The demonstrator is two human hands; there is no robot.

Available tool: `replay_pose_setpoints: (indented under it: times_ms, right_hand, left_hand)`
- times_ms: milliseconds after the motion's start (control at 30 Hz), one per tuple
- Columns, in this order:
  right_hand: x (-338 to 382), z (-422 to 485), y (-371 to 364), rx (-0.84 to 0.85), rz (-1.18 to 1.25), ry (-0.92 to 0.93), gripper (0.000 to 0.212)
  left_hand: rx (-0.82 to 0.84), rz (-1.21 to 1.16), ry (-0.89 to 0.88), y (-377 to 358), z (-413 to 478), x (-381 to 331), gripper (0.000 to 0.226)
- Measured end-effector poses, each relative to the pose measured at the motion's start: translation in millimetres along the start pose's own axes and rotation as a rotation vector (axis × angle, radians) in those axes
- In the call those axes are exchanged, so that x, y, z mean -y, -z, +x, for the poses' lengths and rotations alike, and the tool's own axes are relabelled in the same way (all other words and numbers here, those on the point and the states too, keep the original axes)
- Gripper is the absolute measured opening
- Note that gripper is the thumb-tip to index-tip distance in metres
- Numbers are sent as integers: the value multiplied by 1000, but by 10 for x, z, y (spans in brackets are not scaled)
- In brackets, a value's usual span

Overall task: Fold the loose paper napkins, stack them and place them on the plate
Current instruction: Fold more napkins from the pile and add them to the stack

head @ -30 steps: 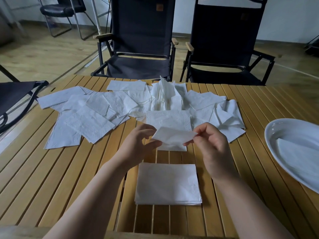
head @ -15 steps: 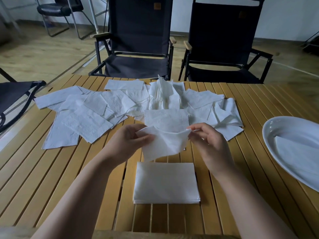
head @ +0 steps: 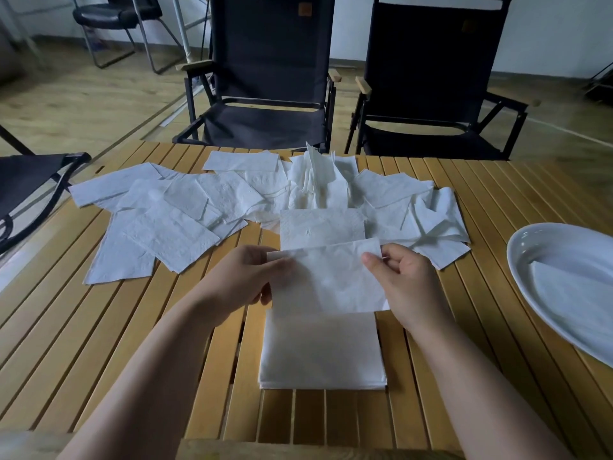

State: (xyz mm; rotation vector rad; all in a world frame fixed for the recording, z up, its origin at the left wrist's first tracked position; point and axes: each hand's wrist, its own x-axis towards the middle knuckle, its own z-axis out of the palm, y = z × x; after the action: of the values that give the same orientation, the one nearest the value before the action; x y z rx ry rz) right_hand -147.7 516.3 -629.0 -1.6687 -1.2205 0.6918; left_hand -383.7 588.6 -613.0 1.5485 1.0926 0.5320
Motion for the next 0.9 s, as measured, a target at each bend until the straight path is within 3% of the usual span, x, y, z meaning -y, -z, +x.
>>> replay_pose_setpoints:
  times_ms: [167, 367, 633, 900]
  right_hand:
    - [7, -10, 131, 76, -46, -119, 19]
    - [57, -122, 239, 245, -160, -277, 15]
    - [24, -149, 196, 407, -390, -396, 27]
    - [29, -151, 138, 415, -486, -400, 30]
  left_hand:
    - [59, 91, 95, 76, -56, -44, 30]
    - [238, 270, 233, 80, -150, -57, 26]
    - [319, 432, 303, 41, -126, -10, 27]
    - [324, 567, 333, -49, -58, 40, 34]
